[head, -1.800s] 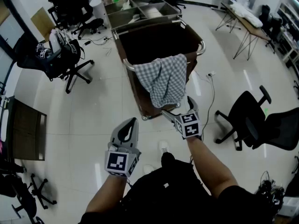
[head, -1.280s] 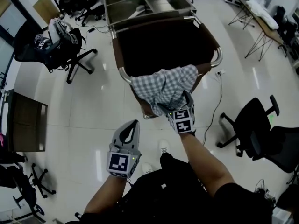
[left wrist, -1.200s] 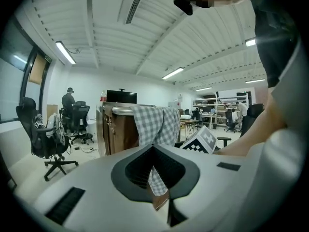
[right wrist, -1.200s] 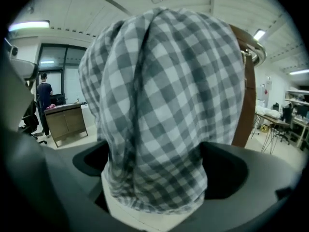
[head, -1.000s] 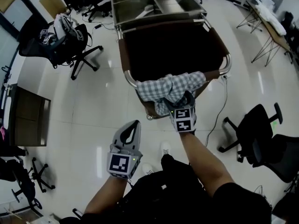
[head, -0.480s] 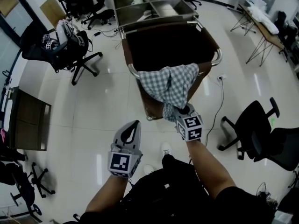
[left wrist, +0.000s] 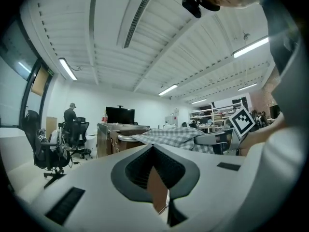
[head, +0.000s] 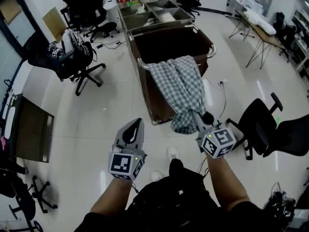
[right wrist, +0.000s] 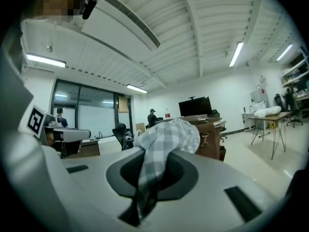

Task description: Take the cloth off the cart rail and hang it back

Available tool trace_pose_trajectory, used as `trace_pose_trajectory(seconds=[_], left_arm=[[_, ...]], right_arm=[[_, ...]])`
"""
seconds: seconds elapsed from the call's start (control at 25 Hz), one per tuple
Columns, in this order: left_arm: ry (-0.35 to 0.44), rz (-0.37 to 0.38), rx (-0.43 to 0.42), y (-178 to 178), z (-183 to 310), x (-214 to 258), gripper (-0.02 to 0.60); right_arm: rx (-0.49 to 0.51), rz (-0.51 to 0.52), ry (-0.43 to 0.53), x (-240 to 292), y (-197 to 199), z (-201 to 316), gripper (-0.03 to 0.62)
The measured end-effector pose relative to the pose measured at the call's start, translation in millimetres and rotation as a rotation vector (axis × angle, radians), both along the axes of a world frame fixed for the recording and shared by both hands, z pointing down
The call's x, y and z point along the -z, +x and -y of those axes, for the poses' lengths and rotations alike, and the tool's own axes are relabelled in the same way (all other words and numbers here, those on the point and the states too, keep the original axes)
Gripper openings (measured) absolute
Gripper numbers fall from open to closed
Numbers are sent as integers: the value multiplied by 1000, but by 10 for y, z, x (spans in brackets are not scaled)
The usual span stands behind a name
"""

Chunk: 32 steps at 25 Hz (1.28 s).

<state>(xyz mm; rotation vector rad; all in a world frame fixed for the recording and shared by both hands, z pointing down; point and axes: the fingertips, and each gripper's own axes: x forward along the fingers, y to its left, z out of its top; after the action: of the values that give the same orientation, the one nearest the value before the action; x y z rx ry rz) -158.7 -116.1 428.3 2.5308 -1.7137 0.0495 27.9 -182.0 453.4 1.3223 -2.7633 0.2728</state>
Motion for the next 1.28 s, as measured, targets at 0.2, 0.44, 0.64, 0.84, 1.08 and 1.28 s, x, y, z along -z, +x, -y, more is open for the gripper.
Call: trace_pose_trajectory(seconds=[0.2, 0.44, 0.64, 0.84, 1.08, 1.28], left_arm=[[24, -7, -73, 202, -231, 58, 0], [41, -20, -129, 422, -371, 133, 0], [49, -24, -154, 628, -397, 164, 0], [48, -19, -162, 862, -398, 192, 0], [61, -20, -111, 1184, -547, 254, 0], [71, -1, -55, 1447, -712, 290, 0]], right_arm=[[-72, 4, 6, 116, 363, -573, 46], [-208, -13, 9, 206, 1049, -927, 46], [-300, -22, 18, 260, 1566, -1019, 46], [-401, 12, 41, 382, 2144, -1075, 46], [-545, 38, 60, 516, 3267, -1179, 46], [-457, 5, 54, 558, 3361, -1109, 46]])
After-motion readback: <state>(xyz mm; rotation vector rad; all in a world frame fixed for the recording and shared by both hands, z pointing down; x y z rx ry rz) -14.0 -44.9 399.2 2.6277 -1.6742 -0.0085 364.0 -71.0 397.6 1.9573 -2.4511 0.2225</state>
